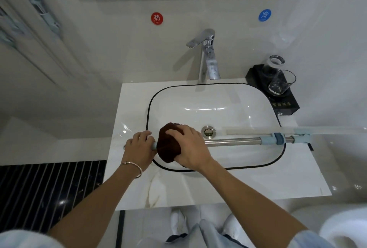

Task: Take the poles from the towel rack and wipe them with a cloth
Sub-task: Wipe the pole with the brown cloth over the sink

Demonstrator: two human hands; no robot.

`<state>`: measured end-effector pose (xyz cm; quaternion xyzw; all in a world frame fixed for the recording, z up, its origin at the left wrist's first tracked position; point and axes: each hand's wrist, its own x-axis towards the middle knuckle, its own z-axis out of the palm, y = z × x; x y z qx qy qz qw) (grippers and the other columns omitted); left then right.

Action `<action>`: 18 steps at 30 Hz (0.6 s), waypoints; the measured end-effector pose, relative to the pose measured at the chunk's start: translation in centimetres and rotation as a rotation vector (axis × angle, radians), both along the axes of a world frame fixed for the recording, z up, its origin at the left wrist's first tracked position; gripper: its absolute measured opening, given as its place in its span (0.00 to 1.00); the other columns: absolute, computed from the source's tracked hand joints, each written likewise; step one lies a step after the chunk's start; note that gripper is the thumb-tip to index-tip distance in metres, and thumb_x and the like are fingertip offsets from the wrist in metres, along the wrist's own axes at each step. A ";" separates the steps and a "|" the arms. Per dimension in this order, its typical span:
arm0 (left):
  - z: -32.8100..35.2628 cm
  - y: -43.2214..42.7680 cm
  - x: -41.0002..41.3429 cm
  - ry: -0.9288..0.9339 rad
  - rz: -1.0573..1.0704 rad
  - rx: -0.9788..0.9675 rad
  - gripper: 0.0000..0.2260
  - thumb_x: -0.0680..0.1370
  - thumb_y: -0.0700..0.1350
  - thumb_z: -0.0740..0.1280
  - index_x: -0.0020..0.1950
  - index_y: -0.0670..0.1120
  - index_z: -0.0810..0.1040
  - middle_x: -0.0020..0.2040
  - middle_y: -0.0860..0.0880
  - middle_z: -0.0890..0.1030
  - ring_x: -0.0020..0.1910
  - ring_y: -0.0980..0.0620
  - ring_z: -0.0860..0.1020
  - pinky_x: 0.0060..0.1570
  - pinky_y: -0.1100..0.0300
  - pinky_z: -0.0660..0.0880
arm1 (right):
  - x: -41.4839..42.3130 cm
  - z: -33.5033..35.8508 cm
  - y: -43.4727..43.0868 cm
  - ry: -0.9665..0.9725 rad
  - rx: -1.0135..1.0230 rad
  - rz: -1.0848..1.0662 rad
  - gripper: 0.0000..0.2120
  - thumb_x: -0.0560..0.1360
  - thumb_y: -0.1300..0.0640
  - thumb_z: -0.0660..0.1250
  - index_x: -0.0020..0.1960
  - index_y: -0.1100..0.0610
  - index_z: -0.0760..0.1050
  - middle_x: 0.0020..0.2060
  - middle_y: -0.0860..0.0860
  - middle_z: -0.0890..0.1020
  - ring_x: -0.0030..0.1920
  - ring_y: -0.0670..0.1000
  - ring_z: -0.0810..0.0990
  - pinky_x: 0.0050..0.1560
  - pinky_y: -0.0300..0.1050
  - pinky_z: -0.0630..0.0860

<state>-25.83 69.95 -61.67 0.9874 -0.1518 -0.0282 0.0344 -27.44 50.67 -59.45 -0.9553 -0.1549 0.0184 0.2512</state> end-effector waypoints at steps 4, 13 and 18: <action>-0.1 0.0 0.2 0.003 0.006 0.033 0.14 0.64 0.48 0.79 0.42 0.43 0.79 0.53 0.44 0.80 0.49 0.40 0.79 0.40 0.47 0.76 | -1.9 -0.2 -3.3 -0.103 -0.077 0.061 0.39 0.55 0.58 0.77 0.65 0.47 0.70 0.62 0.56 0.74 0.62 0.61 0.74 0.60 0.58 0.72; -0.5 0.1 0.3 0.023 0.034 0.001 0.13 0.69 0.47 0.75 0.48 0.41 0.79 0.59 0.43 0.77 0.57 0.38 0.75 0.48 0.45 0.73 | -4.9 0.2 -14.7 -0.139 -0.213 -0.149 0.43 0.53 0.57 0.82 0.64 0.46 0.68 0.62 0.58 0.74 0.59 0.63 0.75 0.55 0.62 0.75; 0.3 -1.1 0.3 0.118 0.108 0.020 0.18 0.74 0.54 0.68 0.59 0.45 0.75 0.68 0.46 0.69 0.67 0.43 0.66 0.63 0.46 0.64 | -4.3 -0.2 -14.0 -0.125 -0.141 -0.205 0.40 0.56 0.55 0.81 0.63 0.45 0.67 0.62 0.58 0.74 0.59 0.64 0.74 0.55 0.63 0.72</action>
